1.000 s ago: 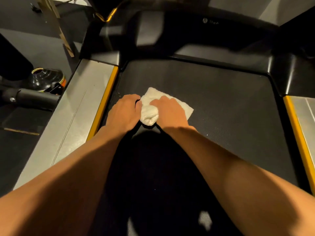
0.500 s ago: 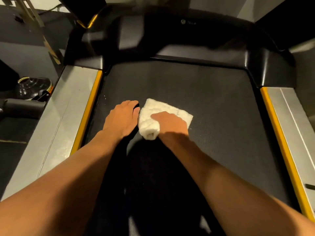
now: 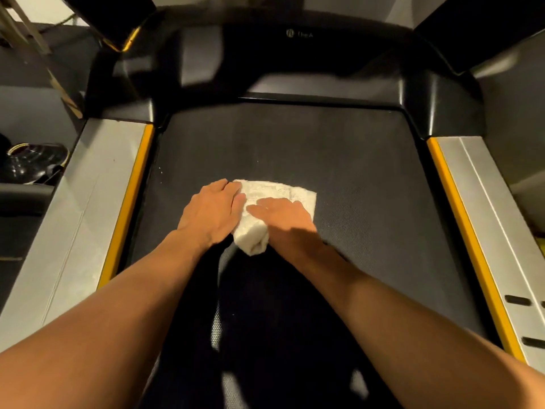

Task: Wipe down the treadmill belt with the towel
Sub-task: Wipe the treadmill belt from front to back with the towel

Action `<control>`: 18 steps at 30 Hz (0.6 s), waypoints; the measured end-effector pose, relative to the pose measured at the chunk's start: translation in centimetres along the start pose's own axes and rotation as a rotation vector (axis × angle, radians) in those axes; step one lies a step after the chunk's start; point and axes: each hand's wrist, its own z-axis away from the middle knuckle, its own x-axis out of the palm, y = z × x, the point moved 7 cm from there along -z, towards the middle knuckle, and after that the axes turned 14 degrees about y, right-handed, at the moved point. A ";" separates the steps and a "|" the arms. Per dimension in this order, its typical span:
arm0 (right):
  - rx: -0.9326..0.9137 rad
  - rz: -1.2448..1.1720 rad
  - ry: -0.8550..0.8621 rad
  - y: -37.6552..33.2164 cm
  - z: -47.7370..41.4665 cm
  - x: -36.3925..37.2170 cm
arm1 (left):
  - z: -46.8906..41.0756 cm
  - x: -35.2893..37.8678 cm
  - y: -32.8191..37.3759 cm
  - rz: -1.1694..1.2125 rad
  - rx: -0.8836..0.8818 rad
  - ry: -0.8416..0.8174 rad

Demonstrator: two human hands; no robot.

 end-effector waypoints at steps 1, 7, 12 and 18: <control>-0.011 0.049 -0.009 0.9 -0.3 -0.4 | 0.0 0.1 0.2 -0.001 0.001 -0.006; 0.256 0.044 0.265 8.0 -1.4 -2.9 | -0.4 0.2 0.9 -0.072 0.005 -0.017; 0.096 0.006 0.084 2.9 0.6 0.9 | -0.5 0.9 1.9 -0.059 0.017 -0.029; 0.269 0.149 0.308 9.9 0.3 -3.9 | -0.1 1.1 3.2 -0.150 0.071 -0.040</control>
